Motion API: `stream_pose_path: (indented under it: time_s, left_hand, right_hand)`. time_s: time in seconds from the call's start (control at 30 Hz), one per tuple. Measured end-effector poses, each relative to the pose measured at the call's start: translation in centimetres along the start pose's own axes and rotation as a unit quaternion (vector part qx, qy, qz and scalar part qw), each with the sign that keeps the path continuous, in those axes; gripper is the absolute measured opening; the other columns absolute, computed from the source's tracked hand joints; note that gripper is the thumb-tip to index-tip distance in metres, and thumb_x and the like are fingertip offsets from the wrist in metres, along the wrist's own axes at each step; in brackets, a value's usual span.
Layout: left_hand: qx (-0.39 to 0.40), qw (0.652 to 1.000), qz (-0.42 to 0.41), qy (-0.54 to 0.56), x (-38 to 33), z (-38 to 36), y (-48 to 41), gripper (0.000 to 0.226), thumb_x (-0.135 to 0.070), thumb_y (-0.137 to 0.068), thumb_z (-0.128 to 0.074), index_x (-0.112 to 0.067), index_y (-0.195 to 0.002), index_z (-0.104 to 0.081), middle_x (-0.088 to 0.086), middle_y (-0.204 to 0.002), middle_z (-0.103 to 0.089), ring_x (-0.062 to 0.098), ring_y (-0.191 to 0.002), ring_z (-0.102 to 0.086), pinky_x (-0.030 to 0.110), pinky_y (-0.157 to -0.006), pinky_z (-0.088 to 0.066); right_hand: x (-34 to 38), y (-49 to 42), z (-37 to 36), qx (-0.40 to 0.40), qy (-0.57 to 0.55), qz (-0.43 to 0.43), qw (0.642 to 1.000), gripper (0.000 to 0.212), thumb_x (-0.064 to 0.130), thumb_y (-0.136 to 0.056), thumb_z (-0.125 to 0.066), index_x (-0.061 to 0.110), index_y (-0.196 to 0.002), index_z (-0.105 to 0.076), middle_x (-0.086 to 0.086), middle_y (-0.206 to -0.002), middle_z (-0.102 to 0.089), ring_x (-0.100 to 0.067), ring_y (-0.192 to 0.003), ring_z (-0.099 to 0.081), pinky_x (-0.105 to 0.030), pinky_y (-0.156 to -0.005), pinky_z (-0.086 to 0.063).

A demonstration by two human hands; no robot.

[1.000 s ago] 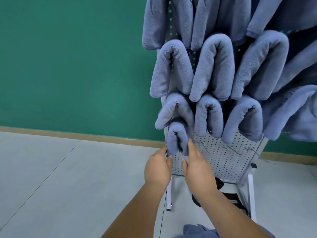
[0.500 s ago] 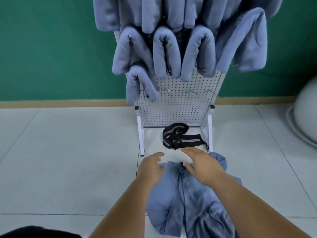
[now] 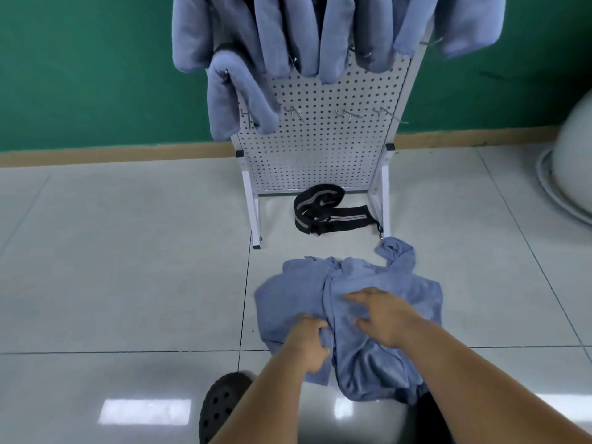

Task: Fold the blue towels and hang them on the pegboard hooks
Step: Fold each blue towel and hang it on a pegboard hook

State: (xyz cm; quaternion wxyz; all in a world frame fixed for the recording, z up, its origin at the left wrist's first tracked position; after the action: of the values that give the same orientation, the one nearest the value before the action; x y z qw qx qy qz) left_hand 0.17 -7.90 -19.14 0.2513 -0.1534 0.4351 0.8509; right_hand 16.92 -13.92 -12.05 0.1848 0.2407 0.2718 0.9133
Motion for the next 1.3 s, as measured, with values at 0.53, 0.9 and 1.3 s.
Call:
stream_pose_path:
  time_s: [0.53,0.9,1.3]
  left_hand:
    - [-0.214,0.96,-0.016,0.181,-0.6,7.7,4.4,0.027,-0.003,-0.09,-0.068,-0.03,-0.088,-0.07,-0.014,-0.088,-0.07,0.003,-0.083,-0.066,0.02,-0.081,-0.055]
    - [-0.212,0.948,-0.218,0.093,-14.0,25.0,14.1,0.021,-0.003,-0.09,-0.075,-0.022,-0.094,-0.07,-0.003,-0.088,-0.077,-0.006,-0.056,-0.059,0.011,-0.061,-0.045]
    - [-0.331,0.905,-0.268,-0.016,-19.4,36.6,26.0,0.014,-0.041,-0.093,-0.077,-0.03,-0.087,-0.071,-0.003,-0.081,-0.073,0.011,-0.073,-0.065,0.026,-0.069,-0.053]
  right_hand:
    - [2.2,3.1,1.2,-0.039,-0.015,-0.003,0.999,0.065,0.036,-0.103,-0.058,0.043,-0.161,-0.03,-0.001,-0.15,-0.052,-0.025,-0.135,-0.052,-0.034,-0.106,-0.046]
    - [11.0,7.7,16.5,-0.214,-0.155,0.133,0.955,0.022,0.044,-0.089,-0.079,0.026,-0.083,-0.068,0.008,-0.08,-0.069,-0.013,-0.08,-0.063,-0.034,-0.075,-0.049]
    - [15.3,19.7,32.3,-0.316,-0.235,0.258,0.882,0.016,0.031,-0.093,-0.081,0.019,-0.087,-0.072,0.002,-0.083,-0.076,-0.007,-0.074,-0.066,-0.025,-0.076,-0.052]
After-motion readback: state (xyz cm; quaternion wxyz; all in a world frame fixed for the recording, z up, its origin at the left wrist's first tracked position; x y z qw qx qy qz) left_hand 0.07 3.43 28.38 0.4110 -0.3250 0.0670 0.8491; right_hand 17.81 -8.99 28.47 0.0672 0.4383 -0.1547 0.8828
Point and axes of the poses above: each hand's wrist, its own y-axis away from the middle knuckle, its own z-axis out of the back of the hand, x = y × z, the point moved 8 cm from there along -y, towards the middle knuckle
